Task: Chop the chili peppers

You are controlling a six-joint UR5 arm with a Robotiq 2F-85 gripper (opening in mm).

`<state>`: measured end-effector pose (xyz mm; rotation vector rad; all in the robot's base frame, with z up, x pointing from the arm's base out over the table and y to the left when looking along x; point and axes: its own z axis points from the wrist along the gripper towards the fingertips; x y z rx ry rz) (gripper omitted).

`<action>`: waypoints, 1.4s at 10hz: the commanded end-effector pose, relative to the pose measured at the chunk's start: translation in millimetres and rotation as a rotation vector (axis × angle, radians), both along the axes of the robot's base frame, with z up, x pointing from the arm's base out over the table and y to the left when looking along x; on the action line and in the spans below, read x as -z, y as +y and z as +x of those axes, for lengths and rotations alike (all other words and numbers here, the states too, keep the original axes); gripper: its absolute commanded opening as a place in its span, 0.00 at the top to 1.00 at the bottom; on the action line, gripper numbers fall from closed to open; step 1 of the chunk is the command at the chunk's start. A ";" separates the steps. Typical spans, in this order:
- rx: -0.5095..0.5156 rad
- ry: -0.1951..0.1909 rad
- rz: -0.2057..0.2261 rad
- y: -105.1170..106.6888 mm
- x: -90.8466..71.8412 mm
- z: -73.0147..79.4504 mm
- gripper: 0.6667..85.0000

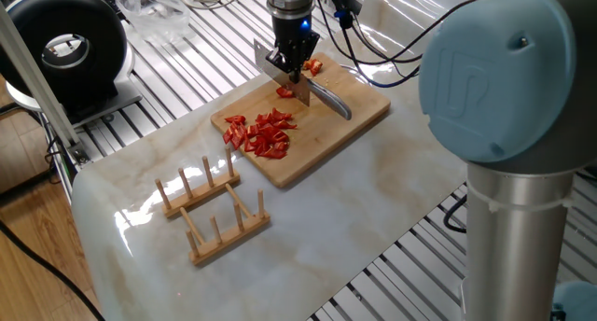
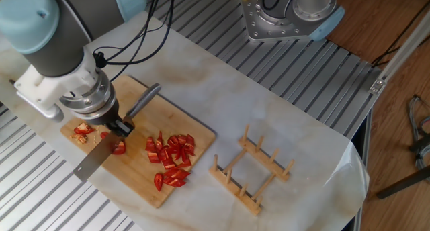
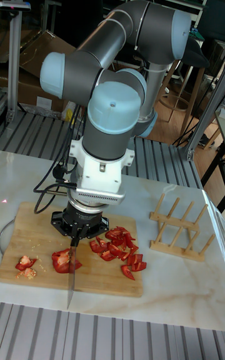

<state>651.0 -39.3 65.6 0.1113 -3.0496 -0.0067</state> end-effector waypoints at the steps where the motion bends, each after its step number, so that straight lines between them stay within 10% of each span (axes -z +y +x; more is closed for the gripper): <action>1: -0.051 0.040 0.012 4.0 -0.5 -4.0 0.99; 14: -0.144 0.074 0.049 3.0 -6.8 -23.1 0.99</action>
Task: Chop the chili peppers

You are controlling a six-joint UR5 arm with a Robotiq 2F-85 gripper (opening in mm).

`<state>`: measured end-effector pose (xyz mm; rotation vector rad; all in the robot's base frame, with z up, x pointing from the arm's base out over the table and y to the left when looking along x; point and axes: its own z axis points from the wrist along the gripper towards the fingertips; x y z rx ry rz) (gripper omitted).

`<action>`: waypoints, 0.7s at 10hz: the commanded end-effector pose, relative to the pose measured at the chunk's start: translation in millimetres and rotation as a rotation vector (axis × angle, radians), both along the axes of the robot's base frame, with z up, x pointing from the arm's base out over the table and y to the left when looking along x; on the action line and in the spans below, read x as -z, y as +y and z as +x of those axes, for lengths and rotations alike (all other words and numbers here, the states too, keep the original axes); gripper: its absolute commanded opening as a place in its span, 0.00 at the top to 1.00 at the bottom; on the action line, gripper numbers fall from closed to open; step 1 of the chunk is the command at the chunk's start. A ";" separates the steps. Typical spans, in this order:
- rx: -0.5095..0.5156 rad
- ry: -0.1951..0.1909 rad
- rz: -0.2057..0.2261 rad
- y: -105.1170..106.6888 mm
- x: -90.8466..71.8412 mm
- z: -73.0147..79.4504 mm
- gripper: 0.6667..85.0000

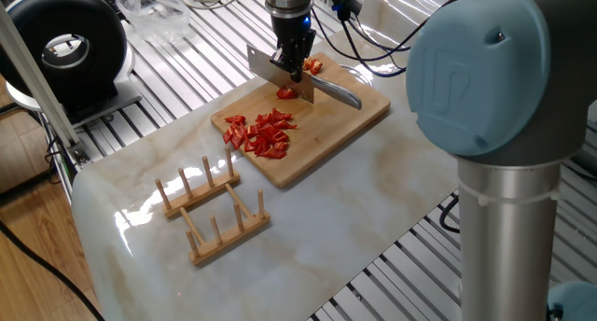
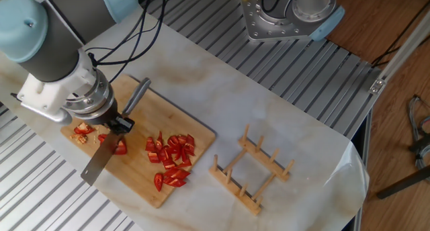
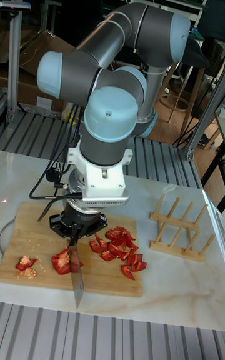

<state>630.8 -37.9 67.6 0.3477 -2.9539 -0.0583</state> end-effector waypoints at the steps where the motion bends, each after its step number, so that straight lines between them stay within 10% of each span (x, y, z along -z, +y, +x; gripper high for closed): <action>1: 0.028 -0.022 0.057 6.2 -0.3 -2.8 0.99; 7: 0.062 -0.089 0.091 13.7 -8.8 -0.3 0.99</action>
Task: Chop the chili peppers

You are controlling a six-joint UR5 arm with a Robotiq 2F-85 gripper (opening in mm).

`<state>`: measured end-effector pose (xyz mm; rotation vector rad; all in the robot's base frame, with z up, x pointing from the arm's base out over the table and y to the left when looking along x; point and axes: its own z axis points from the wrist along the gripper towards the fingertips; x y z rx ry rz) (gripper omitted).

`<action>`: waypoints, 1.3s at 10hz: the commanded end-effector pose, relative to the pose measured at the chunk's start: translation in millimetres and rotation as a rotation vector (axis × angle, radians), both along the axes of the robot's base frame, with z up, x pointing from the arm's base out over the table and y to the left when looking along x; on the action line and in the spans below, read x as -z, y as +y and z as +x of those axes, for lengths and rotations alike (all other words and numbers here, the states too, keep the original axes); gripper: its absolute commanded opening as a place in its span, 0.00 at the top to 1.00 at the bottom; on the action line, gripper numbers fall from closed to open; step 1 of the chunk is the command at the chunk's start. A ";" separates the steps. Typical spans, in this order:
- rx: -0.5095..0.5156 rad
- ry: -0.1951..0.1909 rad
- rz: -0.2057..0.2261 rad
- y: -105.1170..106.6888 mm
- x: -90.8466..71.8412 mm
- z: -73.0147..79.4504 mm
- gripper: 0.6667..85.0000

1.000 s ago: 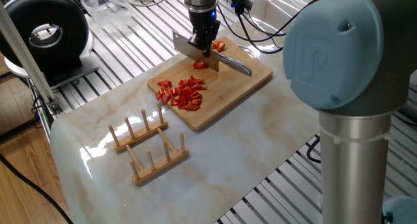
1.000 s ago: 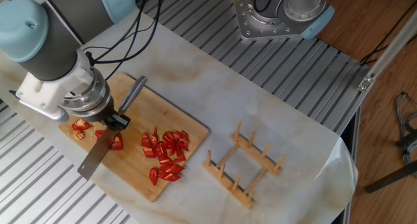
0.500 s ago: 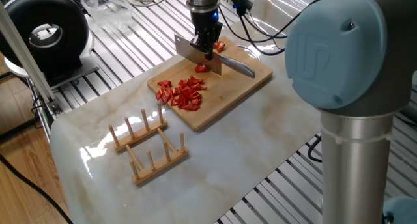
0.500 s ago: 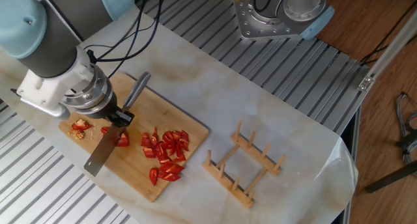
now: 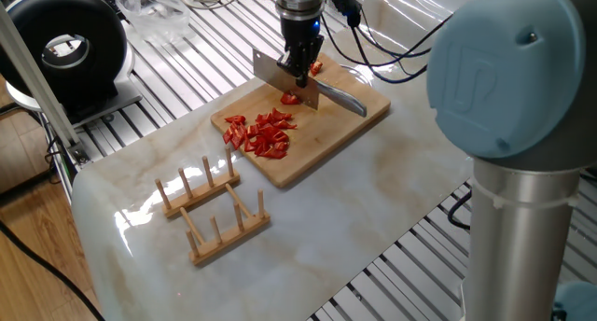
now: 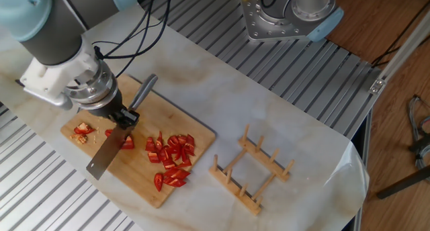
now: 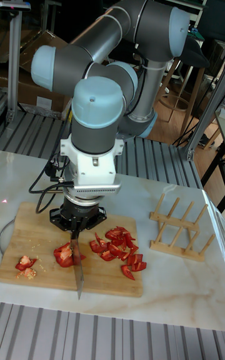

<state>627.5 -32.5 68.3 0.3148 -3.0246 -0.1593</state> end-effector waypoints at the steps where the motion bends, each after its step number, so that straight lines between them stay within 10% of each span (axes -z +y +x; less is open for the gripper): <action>1: 0.049 -0.037 0.038 15.3 -9.7 7.3 0.99; 9: 0.103 -0.030 0.048 44.0 -28.8 8.1 0.99; 13: 0.175 -0.075 -0.129 31.1 -52.2 -0.6 0.99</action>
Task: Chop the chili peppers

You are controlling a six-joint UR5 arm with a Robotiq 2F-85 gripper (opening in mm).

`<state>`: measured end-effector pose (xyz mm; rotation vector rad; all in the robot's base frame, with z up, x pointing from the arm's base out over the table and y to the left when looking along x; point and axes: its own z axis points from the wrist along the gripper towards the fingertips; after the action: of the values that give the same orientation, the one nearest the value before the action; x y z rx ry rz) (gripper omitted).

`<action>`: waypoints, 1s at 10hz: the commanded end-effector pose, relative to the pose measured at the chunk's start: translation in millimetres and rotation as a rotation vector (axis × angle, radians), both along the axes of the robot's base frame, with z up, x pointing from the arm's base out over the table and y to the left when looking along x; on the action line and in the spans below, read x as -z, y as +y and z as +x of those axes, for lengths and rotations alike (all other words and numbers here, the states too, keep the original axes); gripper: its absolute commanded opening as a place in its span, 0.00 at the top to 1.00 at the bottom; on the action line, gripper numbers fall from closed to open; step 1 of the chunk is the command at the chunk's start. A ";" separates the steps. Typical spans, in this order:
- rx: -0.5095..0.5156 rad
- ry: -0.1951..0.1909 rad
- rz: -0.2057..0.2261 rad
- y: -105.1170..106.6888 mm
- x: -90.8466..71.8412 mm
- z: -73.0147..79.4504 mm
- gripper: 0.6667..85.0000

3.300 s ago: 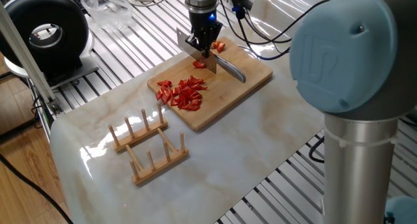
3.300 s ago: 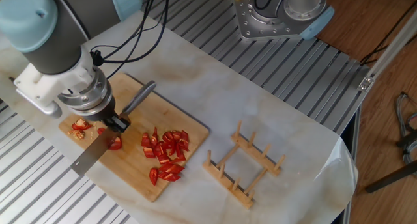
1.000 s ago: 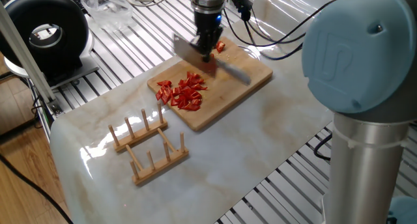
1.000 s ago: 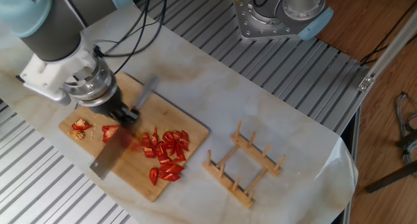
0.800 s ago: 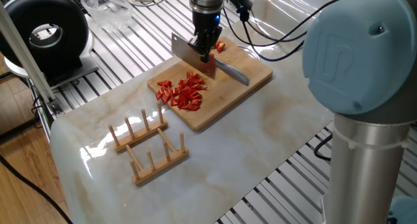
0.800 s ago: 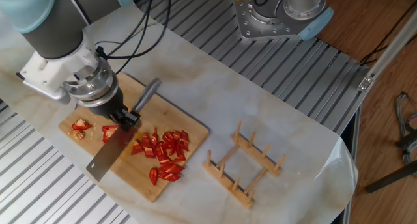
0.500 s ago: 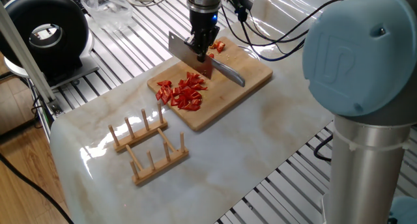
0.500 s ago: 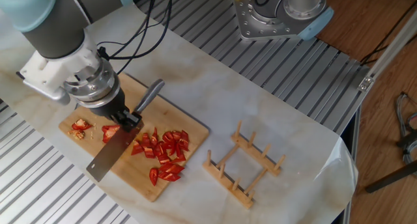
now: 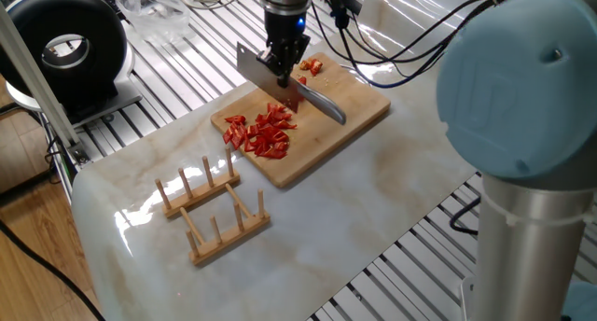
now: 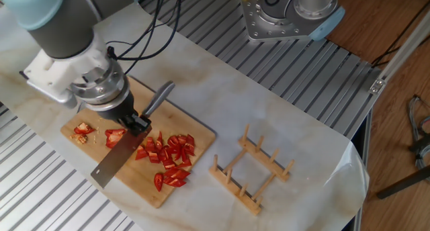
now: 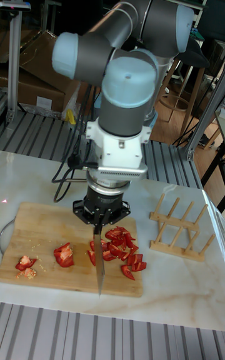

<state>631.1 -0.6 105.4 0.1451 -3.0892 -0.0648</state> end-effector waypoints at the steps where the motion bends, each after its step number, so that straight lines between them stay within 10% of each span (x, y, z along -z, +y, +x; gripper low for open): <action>1: 0.085 -0.050 -0.079 -6.7 -17.4 -5.3 0.99; 5: -0.076 -0.063 -0.237 -48.4 -25.1 -9.1 0.99; 10: -0.537 -0.054 -0.202 -49.1 -13.9 11.9 0.99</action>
<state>630.0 -48.1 124.5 0.6303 -3.0491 0.2914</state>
